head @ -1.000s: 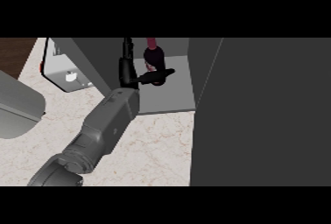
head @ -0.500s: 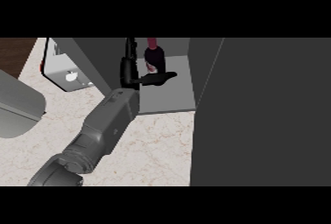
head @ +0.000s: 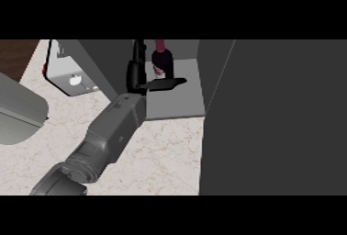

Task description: Pick up the wine, place it into the cabinet and close the cabinet

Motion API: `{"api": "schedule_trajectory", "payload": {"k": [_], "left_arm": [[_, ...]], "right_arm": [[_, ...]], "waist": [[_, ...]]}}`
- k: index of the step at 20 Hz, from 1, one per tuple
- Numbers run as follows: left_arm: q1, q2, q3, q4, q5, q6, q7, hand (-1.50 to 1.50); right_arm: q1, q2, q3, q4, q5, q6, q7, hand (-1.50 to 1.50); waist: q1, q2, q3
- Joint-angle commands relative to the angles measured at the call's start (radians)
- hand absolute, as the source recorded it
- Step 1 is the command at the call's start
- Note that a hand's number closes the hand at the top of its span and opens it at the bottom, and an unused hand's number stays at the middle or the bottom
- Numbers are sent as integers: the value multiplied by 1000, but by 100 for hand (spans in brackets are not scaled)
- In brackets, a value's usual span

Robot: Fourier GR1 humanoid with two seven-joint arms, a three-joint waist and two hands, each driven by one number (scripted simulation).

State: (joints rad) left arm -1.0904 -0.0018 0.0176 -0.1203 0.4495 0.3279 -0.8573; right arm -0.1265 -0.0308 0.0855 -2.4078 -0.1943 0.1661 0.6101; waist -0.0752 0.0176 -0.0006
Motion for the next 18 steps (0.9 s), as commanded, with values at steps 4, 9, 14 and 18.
{"api": "schedule_trajectory", "payload": {"k": [4,9,14,18], "left_arm": [[88,2,-2,-21,79,-68,-17,-150],[92,2,-61,-59,136,-48,-26,-150],[201,2,-204,-187,229,-29,14,-150],[328,2,-374,-365,316,31,16,-150]], "right_arm": [[65,10,39,-116,9,-20,33,-150],[-26,-4,-8,-55,-22,-35,46,-150],[48,1,18,-93,-9,-39,51,-150],[-5,-9,5,-76,19,-49,50,-150]], "waist": [[17,-13,0],[16,-9,0],[22,-21,0],[34,-21,0]]}}
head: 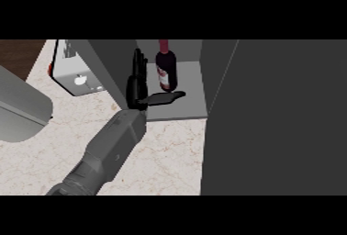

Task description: Pick up the wine, place it into the cabinet and close the cabinet

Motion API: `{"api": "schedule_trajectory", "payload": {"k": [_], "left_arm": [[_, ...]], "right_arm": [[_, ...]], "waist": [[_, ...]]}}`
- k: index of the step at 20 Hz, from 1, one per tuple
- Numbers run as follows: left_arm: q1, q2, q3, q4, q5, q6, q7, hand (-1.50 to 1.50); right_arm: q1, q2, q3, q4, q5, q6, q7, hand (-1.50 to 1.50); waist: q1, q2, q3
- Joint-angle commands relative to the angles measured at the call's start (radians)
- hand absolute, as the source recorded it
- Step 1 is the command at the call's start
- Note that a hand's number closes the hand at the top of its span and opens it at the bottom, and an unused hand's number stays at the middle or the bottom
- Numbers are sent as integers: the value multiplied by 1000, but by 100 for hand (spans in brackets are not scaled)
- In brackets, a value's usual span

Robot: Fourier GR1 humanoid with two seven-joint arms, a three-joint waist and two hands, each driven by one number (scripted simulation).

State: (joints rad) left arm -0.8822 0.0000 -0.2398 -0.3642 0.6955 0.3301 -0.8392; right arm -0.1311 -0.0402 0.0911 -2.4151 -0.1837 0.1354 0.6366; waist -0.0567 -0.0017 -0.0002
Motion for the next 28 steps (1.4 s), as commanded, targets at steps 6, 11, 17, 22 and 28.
{"api": "schedule_trajectory", "payload": {"k": [6,11,17,22,28], "left_arm": [[268,0,-331,-423,115,251,60,-150],[398,0,-471,-679,58,430,69,-150],[553,51,-511,-925,-11,444,118,-150],[585,30,-537,-1050,-88,583,181,-150],[750,178,-579,-1309,-157,616,249,-150]], "right_arm": [[53,-2,20,-78,33,-15,2,-150],[63,-17,7,-153,15,-34,52,-150],[95,-33,-66,-100,-36,-4,-30,-150],[67,-45,-103,-129,-95,0,10,-150],[106,-13,-39,-127,-24,-6,-1,-150]], "waist": [[43,-2,0],[56,-8,0],[61,-3,1],[56,-3,1],[60,-3,0]]}}
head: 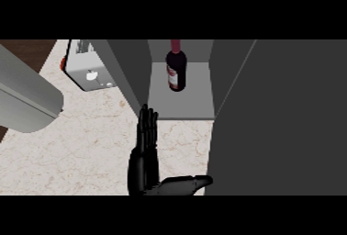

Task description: Pick up the wine, place it into the cabinet and close the cabinet

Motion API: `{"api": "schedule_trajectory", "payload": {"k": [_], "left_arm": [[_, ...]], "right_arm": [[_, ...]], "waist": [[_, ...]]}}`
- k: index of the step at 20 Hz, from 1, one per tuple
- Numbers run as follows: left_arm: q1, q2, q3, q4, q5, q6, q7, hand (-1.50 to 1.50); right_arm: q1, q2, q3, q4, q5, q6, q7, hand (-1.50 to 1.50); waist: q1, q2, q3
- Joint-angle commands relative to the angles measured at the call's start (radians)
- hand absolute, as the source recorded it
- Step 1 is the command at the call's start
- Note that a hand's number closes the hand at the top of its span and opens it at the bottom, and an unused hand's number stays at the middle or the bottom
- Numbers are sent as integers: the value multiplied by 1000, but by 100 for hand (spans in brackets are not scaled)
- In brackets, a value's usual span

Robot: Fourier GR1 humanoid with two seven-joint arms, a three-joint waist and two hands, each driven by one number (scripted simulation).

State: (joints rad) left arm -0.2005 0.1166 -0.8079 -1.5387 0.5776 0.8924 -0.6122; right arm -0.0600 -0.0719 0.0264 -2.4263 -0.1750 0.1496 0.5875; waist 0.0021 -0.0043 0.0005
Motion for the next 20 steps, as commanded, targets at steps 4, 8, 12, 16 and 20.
{"api": "schedule_trajectory", "payload": {"k": [4,8,12,16,20], "left_arm": [[162,52,-78,-202,-83,37,-4,-150],[215,187,-79,-337,-87,-30,32,-150],[280,252,-56,-355,-59,-115,13,-150],[293,325,-53,-473,-86,-123,51,-150],[371,397,40,-474,-16,-232,18,-150]], "right_arm": [[81,-47,-51,-127,-169,62,50,-150],[55,4,33,-82,-133,43,55,-150],[124,-23,60,-121,-157,105,82,150],[114,-17,95,-122,-122,125,65,150],[74,-41,90,-100,-172,140,106,150]], "waist": [[-5,0,0],[0,0,0],[-5,1,0],[-5,1,0],[-2,2,-1]]}}
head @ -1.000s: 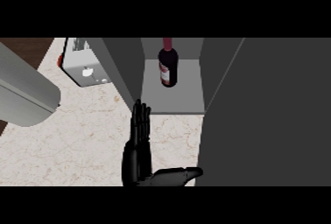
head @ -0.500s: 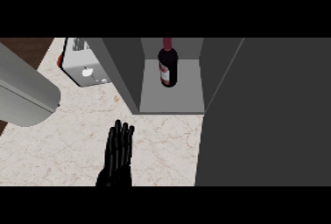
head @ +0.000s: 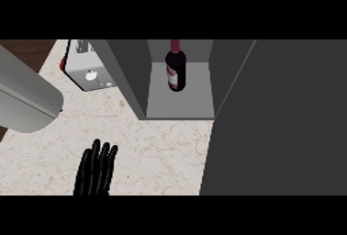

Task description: Pick up the wine, place it into the cabinet and close the cabinet

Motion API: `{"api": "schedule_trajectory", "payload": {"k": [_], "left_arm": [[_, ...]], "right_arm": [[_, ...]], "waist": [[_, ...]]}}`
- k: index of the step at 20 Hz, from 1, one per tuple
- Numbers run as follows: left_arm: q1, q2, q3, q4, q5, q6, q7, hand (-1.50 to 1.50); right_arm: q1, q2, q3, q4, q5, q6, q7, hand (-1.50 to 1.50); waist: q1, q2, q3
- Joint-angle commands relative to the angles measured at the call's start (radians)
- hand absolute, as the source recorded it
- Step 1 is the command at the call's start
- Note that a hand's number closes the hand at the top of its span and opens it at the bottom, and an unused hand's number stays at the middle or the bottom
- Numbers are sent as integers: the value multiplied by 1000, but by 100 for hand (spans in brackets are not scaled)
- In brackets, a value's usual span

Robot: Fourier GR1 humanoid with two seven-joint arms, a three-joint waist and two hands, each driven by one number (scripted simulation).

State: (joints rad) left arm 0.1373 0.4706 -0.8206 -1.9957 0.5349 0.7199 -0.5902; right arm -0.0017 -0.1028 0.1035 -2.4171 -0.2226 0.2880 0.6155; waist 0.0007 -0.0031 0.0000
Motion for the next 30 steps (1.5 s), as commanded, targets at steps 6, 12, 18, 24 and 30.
{"api": "schedule_trajectory", "payload": {"k": [6,12,18,24,30], "left_arm": [[112,134,154,-105,67,-89,-22,-150],[205,199,276,-158,159,-176,-49,-150],[276,235,400,-133,227,-281,-73,-150],[334,297,550,-110,298,-391,-71,-150],[320,343,665,-104,384,-474,-9,-150]], "right_arm": [[93,34,86,-138,-216,-24,162,150],[113,71,326,-174,-107,-15,201,150],[89,102,560,-164,40,-35,213,150],[48,103,720,-136,158,-148,172,150],[-41,102,883,-67,259,-358,162,150]], "waist": [[2,-1,0],[9,-5,-2],[5,-5,-3],[2,-8,-2],[1,-6,-3]]}}
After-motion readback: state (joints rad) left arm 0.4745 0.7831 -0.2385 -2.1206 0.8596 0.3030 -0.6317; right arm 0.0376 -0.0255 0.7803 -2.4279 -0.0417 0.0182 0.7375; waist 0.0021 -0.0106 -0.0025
